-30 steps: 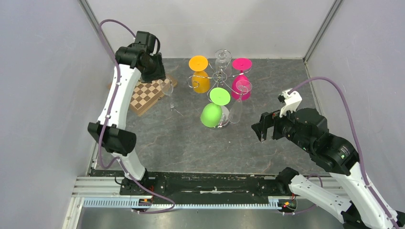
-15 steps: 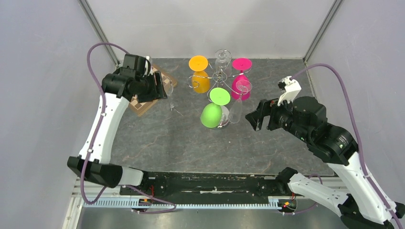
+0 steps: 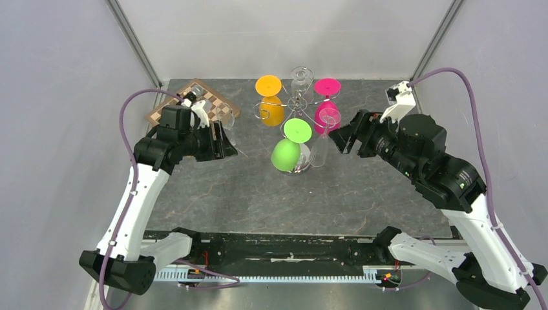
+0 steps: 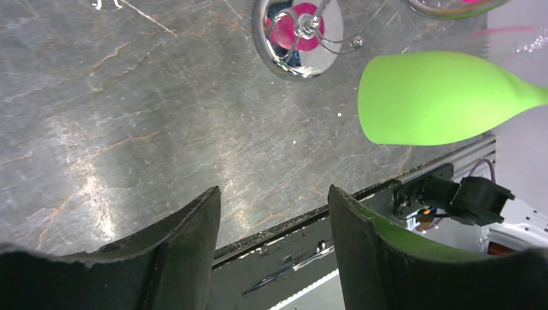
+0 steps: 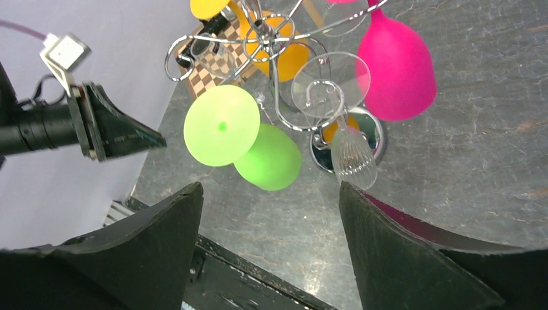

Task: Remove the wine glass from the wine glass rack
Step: Pick up the wine glass from the wine rack.

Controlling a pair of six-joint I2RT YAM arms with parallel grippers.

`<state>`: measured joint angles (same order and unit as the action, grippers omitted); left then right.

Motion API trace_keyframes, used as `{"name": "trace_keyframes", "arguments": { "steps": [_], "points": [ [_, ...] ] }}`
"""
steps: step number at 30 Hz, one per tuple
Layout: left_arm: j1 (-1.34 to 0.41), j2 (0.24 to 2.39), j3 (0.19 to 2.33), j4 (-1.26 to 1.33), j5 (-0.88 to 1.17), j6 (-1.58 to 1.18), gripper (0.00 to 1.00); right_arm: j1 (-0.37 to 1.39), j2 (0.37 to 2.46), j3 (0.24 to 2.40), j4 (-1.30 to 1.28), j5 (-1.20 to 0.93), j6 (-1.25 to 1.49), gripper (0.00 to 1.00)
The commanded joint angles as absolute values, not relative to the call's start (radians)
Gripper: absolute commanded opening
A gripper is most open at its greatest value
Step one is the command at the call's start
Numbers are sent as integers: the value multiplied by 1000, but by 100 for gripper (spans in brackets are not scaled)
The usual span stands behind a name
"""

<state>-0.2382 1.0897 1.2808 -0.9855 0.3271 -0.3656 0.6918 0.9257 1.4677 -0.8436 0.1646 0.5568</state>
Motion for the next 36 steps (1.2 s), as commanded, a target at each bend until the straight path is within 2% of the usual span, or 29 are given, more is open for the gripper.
{"name": "trace_keyframes", "arguments": {
  "steps": [1, 6, 8, 13, 21, 27, 36],
  "points": [
    [-242, 1039, 1215, -865, 454, -339, 68, 692, 967, 1533, -779, 228, 610, 78],
    [-243, 1014, 1170, -856, 468, -339, 68, 665, 1032, 1597, -781, 248, 607, 75],
    [-242, 1004, 1158, -853, 475, -337, 68, 604, 1059, 1607, -781, 215, 596, 74],
    [-242, 979, 1136, -855, 495, -331, 68, 341, 1086, 1568, -741, -20, 572, 71],
    [-242, 944, 1105, -851, 537, -329, 68, 129, 1062, 1368, -551, -362, 640, 70],
    [-242, 931, 1075, -827, 594, -340, 68, 81, 1050, 1220, -380, -539, 735, 65],
    [-242, 917, 1026, -804, 606, -346, 68, 80, 1042, 1108, -209, -636, 827, 57]
  ]
}}
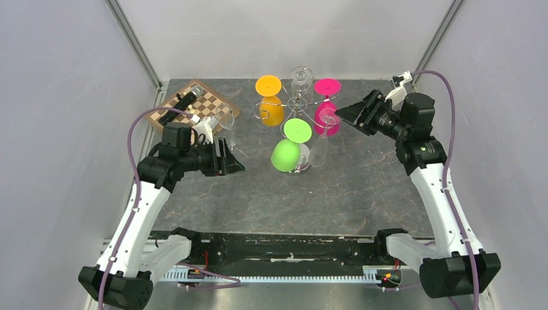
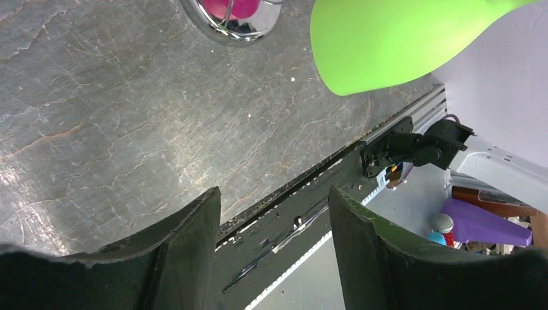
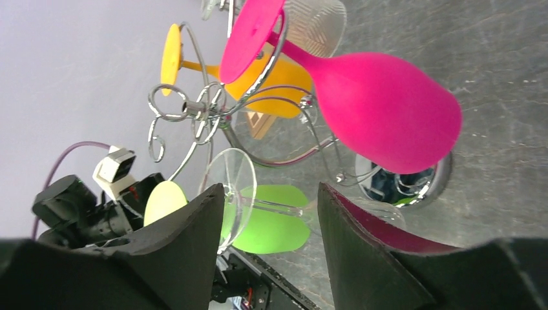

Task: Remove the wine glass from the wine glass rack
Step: Pick up the wine glass from the wine rack.

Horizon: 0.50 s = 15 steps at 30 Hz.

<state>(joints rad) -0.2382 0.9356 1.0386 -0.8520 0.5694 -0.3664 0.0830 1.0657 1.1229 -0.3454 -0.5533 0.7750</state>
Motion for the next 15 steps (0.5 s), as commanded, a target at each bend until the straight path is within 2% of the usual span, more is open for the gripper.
{"name": "trace_keyframes", "arguments": {
  "steps": [1, 15],
  "points": [
    [-242, 914, 1022, -804, 606, -345, 68, 80, 1043, 1100, -196, -640, 836, 56],
    [-242, 900, 1003, -817, 590, -335, 68, 81, 1042, 1045, -117, -666, 900, 35]
  ]
}}
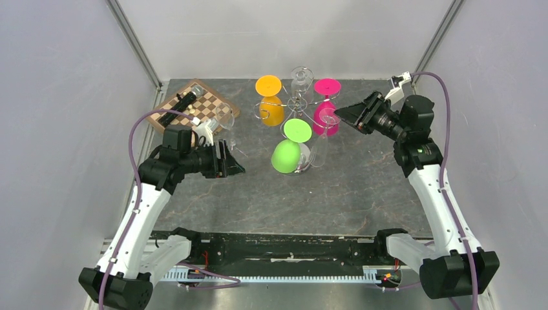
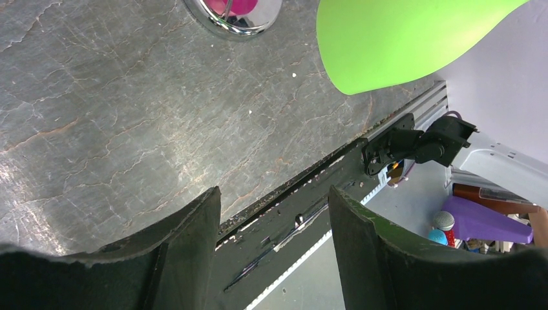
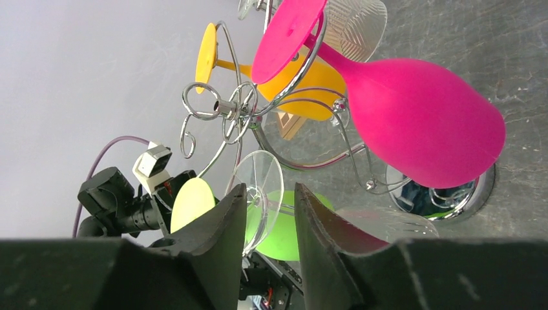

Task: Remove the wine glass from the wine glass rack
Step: Pick up the wine glass from the wine rack.

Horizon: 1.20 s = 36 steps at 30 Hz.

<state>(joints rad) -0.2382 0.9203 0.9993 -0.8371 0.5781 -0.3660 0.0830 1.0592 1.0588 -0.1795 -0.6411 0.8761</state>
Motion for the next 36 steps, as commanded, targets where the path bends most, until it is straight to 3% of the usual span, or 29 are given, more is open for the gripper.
{"name": "trace_keyframes", "arguments": {
  "steps": [1, 17, 36],
  "points": [
    [-242, 899, 1003, -819, 590, -334, 68, 80, 1042, 1044, -115, -666, 903, 32],
    [-242, 894, 1013, -842, 580, -328, 68, 81, 1033, 1022, -91, -676, 933, 0],
    [-242, 900, 1037, -860, 568, -329, 68, 80, 977, 1050, -93, -734, 977, 0]
  ]
}}
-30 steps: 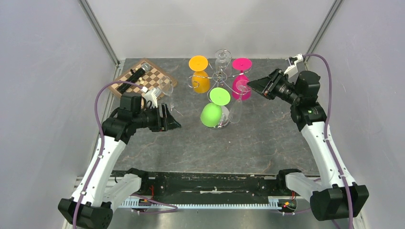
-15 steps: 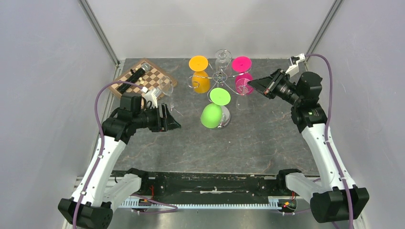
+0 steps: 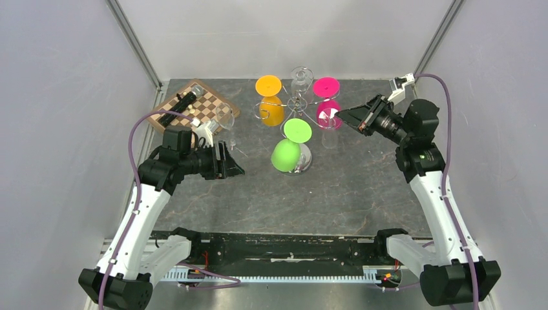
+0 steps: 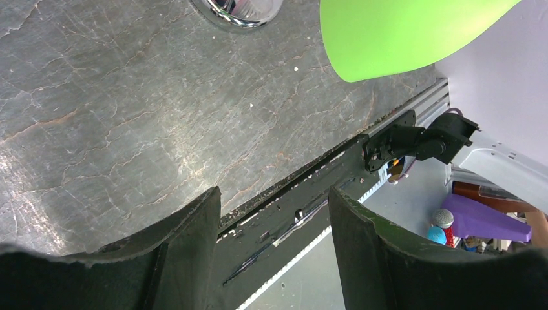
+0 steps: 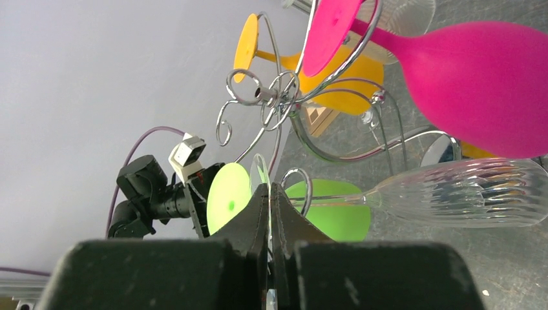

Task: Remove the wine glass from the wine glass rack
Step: Pick up the wine glass from the wine rack.

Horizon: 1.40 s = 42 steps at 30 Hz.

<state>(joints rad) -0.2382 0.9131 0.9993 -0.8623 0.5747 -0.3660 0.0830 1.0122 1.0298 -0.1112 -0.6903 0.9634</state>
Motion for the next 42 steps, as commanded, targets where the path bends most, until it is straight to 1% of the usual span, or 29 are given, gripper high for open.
{"name": "trace_keyframes", "arguments": {
  "steps": [1, 20, 30, 42],
  "points": [
    [-242, 900, 1040, -862, 569, -330, 68, 81, 973, 1052, -94, -738, 978, 0],
    [-242, 893, 1052, -867, 576, -328, 68, 105, 959, 1067, -127, -740, 1002, 0],
    [-242, 872, 1046, -868, 579, -325, 68, 180, 999, 1091, -114, -653, 1031, 0],
    [-242, 867, 1053, -879, 579, -328, 68, 184, 1016, 1102, -94, -545, 1095, 0]
  ]
}}
